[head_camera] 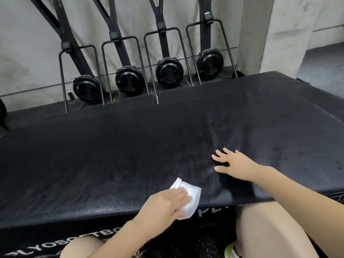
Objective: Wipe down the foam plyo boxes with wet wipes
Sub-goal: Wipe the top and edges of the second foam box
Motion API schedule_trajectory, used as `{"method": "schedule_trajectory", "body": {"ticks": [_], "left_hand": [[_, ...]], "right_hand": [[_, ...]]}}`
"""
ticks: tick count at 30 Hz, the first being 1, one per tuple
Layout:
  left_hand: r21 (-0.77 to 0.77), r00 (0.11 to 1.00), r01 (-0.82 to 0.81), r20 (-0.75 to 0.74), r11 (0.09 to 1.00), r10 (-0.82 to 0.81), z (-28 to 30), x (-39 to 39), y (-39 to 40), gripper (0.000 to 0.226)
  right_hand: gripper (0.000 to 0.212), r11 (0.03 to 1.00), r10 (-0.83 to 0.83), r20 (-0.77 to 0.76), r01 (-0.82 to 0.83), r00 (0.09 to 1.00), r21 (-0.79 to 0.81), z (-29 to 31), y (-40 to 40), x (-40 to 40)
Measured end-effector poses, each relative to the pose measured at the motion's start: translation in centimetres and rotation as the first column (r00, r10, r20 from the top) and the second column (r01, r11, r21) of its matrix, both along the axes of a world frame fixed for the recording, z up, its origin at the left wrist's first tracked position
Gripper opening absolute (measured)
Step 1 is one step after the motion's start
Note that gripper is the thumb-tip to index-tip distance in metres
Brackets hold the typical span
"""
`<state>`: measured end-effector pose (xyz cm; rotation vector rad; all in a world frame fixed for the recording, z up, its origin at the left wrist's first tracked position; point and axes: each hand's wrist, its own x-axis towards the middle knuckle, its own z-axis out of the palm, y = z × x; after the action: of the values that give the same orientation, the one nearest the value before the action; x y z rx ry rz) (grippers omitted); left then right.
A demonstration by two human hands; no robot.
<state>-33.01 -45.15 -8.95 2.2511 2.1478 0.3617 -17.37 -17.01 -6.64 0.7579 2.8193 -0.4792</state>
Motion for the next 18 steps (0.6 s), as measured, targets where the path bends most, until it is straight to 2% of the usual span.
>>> {"method": "schedule_trajectory", "body": {"ticks": [4,10,14,18], "left_hand": [[0.036,0.998,0.009,-0.066,0.999,-0.006,-1.6,0.8,0.0,0.030],[0.058,0.991,0.024,-0.136,0.998,-0.016,-1.8,4.5,4.2,0.022],[0.068,0.991,0.071,-0.116,0.995,-0.063,-2.1,6.3,7.6,0.029],[0.042,0.975,0.120,-0.193,0.992,-0.110,-2.3,6.1,7.4,0.037]], "right_hand": [[0.060,1.000,-0.003,-0.023,0.003,1.000,-0.011,-0.3,0.1,0.0],[0.060,1.000,0.001,-0.011,0.000,1.000,0.013,-0.3,0.1,-0.2],[0.060,1.000,0.006,-0.022,-0.005,1.000,0.029,-0.4,0.3,-0.1],[0.056,0.999,0.030,-0.021,-0.029,0.999,0.042,-0.1,0.2,0.0]]}}
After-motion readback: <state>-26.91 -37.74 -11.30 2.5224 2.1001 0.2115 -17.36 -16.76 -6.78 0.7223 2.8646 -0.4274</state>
